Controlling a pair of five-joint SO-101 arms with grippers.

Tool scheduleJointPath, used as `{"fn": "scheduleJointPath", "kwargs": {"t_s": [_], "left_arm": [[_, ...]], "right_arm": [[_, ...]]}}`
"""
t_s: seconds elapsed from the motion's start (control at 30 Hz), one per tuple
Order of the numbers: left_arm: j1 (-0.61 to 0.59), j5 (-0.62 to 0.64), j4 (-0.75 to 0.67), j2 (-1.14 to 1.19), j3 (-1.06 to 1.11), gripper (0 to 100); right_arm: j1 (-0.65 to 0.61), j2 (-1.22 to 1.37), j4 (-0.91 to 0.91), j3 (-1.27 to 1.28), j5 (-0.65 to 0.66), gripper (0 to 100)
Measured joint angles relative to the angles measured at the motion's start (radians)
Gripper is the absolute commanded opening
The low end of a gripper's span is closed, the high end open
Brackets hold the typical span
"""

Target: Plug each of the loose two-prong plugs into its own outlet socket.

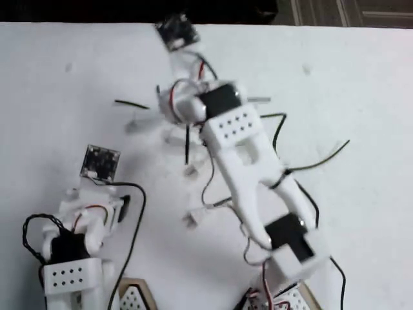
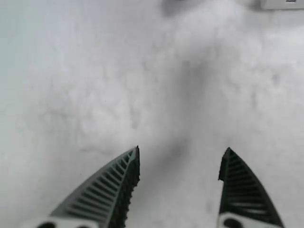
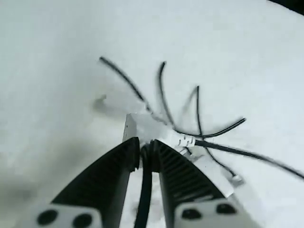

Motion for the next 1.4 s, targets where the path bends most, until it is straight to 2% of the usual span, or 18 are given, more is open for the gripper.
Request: {"fn": "scheduleJointPath", "kwargs": {"t_s": [0.43,0.57,0.7,0.9,1.07,1.23,1.4], "left_arm": [[0.0,0.0,0.0,0.0,0.005,27],[0.0,0.0,0.0,0.0,0.005,27],[0.0,0.0,0.0,0.0,0.005,28],[0.0,0.0,0.0,0.0,0.005,28],[0.0,0.0,0.0,0.0,0.005,28],[0.0,0.0,0.0,0.0,0.005,28],[0.0,0.0,0.0,0.0,0.005,28]], "right_arm": [[0.166,0.578,-0.025,-0.718,0.003,1.7],[0.187,0.761,-0.021,-0.89,0.012,6.0],[0.186,0.833,0.086,-1.028,0.057,15.4],[0.133,0.833,0.353,-1.24,0.071,15.5],[0.081,0.832,0.531,-1.269,0.071,13.3],[0.087,0.832,0.548,-1.212,0.071,4.0],[0.083,0.775,0.551,-1.086,0.071,3.9]]}}
